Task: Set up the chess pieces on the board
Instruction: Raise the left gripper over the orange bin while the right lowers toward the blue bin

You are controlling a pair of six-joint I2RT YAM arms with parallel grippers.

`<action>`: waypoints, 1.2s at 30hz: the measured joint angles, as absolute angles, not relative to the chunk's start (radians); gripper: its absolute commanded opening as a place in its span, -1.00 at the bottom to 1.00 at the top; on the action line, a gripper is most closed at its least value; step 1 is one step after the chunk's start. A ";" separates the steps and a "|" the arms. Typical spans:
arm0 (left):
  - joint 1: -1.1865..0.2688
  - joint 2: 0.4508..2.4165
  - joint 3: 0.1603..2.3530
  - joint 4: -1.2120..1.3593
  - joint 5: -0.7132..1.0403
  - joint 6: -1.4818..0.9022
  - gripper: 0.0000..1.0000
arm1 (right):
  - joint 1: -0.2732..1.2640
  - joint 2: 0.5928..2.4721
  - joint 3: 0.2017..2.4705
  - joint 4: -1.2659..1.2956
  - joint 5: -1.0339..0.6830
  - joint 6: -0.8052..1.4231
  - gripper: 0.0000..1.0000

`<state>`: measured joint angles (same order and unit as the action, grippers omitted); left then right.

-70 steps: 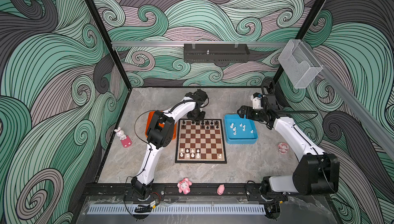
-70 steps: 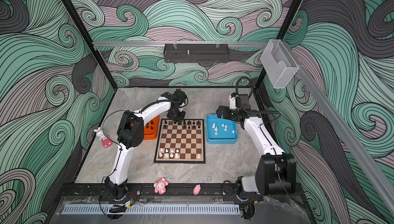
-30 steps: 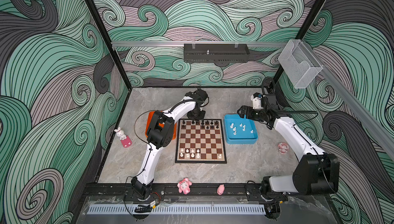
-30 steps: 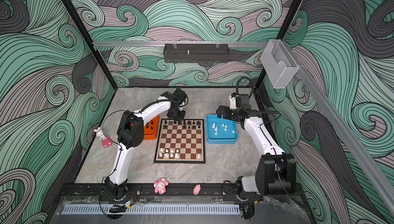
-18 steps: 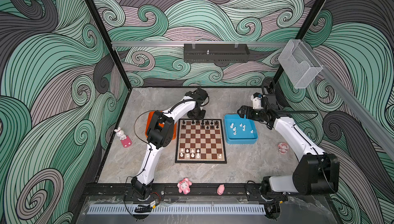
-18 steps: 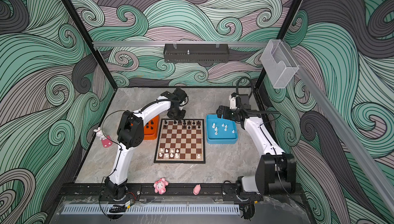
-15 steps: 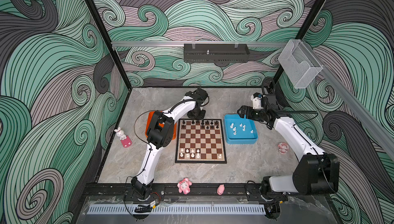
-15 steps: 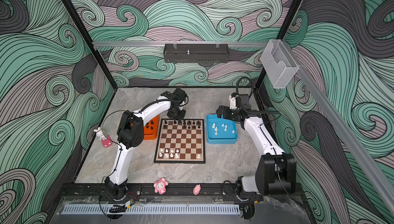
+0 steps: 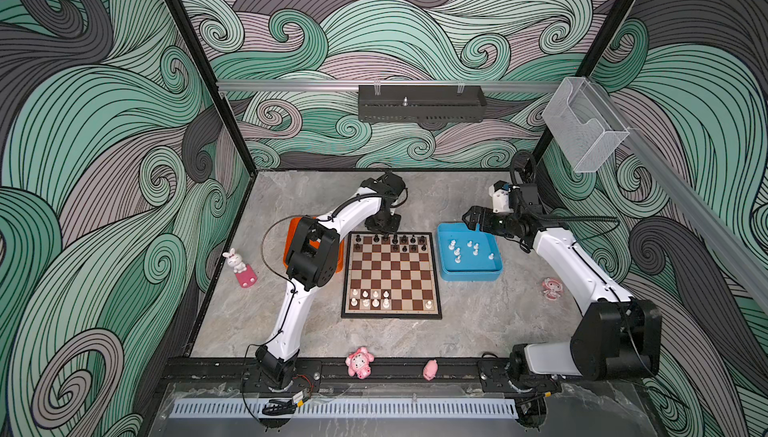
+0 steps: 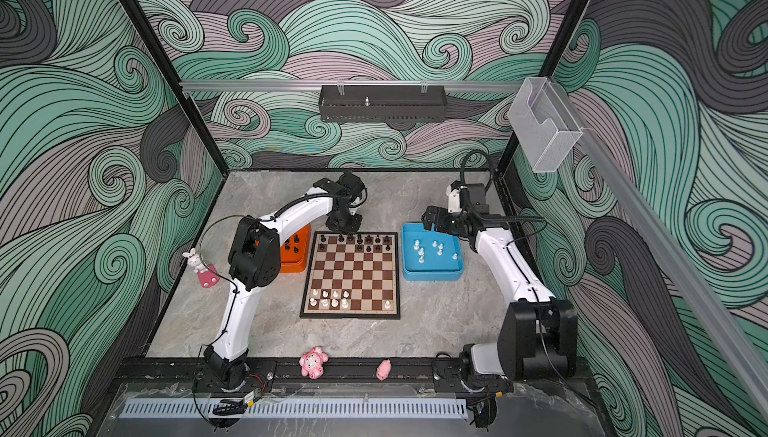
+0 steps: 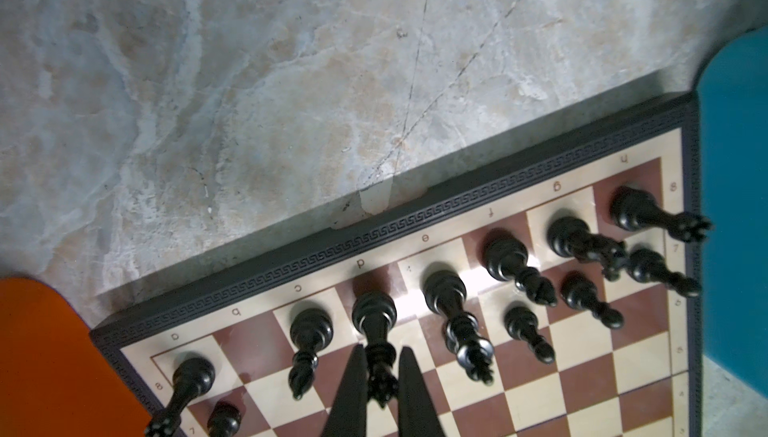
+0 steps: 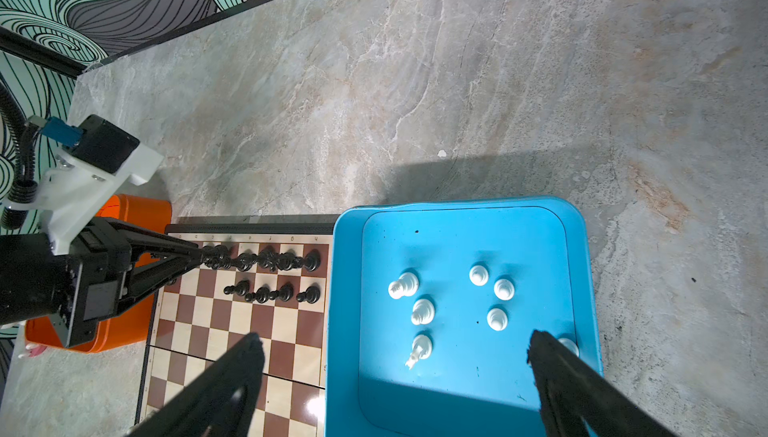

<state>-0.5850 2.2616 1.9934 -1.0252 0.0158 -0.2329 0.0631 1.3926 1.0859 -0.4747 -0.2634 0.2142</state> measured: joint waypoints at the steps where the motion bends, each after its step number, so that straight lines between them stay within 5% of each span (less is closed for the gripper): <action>1: -0.585 2.262 1.993 -1.025 0.016 -0.233 -0.76 | 0.063 1.393 1.086 -0.475 -0.263 0.214 0.98; 14: -0.585 2.278 1.993 -1.024 0.025 -0.233 -0.74 | 0.063 1.399 1.085 -0.474 -0.263 0.214 0.99; 26: -0.585 2.278 1.993 -1.024 0.028 -0.237 -0.47 | 0.063 1.405 1.085 -0.474 -0.264 0.214 0.99; 36: -0.585 2.278 1.993 -1.025 0.028 -0.237 -0.43 | 0.063 1.405 1.085 -0.474 -0.270 0.215 0.99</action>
